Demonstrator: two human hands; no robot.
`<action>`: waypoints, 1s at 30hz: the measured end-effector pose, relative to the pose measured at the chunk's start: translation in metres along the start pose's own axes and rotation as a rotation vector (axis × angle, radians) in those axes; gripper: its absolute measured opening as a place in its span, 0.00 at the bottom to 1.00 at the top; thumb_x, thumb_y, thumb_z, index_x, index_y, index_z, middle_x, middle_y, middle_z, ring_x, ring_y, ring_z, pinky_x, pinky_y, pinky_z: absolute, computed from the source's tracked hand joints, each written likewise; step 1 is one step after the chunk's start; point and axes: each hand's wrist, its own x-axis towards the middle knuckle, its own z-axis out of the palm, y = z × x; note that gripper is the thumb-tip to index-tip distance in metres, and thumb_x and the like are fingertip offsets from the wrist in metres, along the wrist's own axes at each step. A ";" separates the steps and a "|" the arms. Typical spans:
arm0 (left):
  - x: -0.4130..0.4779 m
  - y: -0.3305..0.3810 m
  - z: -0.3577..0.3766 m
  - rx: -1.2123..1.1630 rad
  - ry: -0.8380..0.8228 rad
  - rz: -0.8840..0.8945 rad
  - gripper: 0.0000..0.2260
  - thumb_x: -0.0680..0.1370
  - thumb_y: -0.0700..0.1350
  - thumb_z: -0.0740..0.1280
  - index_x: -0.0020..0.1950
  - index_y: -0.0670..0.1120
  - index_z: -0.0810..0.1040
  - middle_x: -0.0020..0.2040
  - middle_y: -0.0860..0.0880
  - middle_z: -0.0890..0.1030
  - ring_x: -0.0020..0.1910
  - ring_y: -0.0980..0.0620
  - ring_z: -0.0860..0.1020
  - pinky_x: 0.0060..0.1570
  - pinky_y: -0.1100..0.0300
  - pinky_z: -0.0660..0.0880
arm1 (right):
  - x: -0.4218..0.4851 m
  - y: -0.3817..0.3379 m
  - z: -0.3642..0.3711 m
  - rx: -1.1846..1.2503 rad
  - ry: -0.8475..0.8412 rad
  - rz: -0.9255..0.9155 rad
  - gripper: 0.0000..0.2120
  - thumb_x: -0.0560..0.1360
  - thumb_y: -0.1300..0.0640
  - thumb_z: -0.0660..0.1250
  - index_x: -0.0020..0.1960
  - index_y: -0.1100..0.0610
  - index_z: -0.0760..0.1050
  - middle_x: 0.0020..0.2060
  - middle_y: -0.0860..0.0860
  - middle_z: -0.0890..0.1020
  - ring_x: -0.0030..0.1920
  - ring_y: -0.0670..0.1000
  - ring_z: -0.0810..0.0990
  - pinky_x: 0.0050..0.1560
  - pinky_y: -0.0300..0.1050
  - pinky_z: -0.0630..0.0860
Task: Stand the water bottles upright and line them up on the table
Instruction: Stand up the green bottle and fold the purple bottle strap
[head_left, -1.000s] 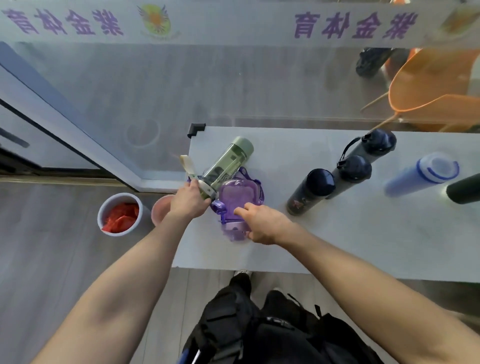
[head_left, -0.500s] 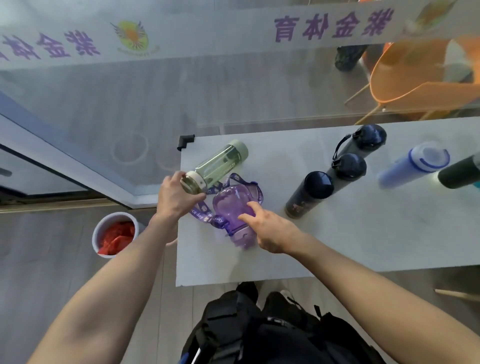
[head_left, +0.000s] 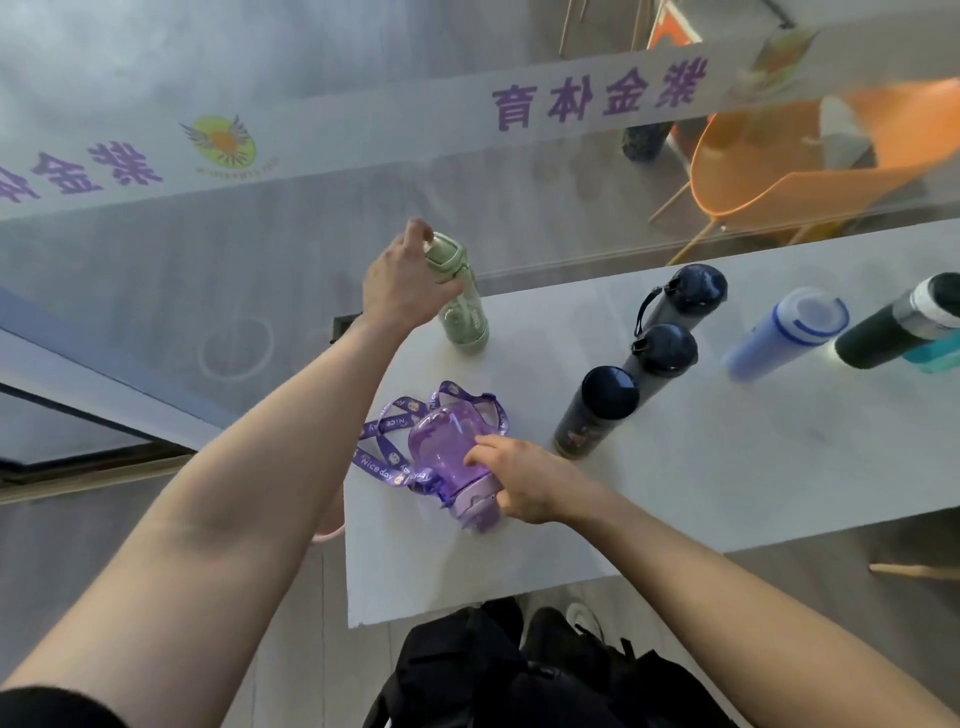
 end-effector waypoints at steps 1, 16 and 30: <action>0.006 0.005 0.004 0.005 -0.015 0.025 0.30 0.73 0.65 0.75 0.68 0.53 0.71 0.62 0.49 0.82 0.58 0.41 0.81 0.53 0.48 0.75 | -0.001 0.002 0.000 0.028 -0.001 0.014 0.28 0.75 0.65 0.68 0.74 0.55 0.75 0.73 0.54 0.75 0.69 0.60 0.78 0.70 0.56 0.77; 0.006 -0.006 0.022 -0.030 -0.084 0.117 0.33 0.74 0.51 0.80 0.75 0.52 0.69 0.70 0.46 0.75 0.62 0.38 0.79 0.59 0.45 0.77 | -0.007 0.028 0.006 0.078 -0.003 0.011 0.30 0.76 0.58 0.75 0.77 0.51 0.74 0.78 0.49 0.73 0.74 0.54 0.76 0.74 0.52 0.74; -0.146 -0.066 0.010 -0.036 -0.249 -0.063 0.11 0.85 0.52 0.65 0.58 0.50 0.85 0.52 0.53 0.87 0.48 0.51 0.84 0.57 0.47 0.81 | -0.006 0.011 0.010 -0.199 0.021 -0.250 0.19 0.86 0.52 0.66 0.76 0.44 0.69 0.60 0.54 0.80 0.57 0.59 0.82 0.56 0.57 0.81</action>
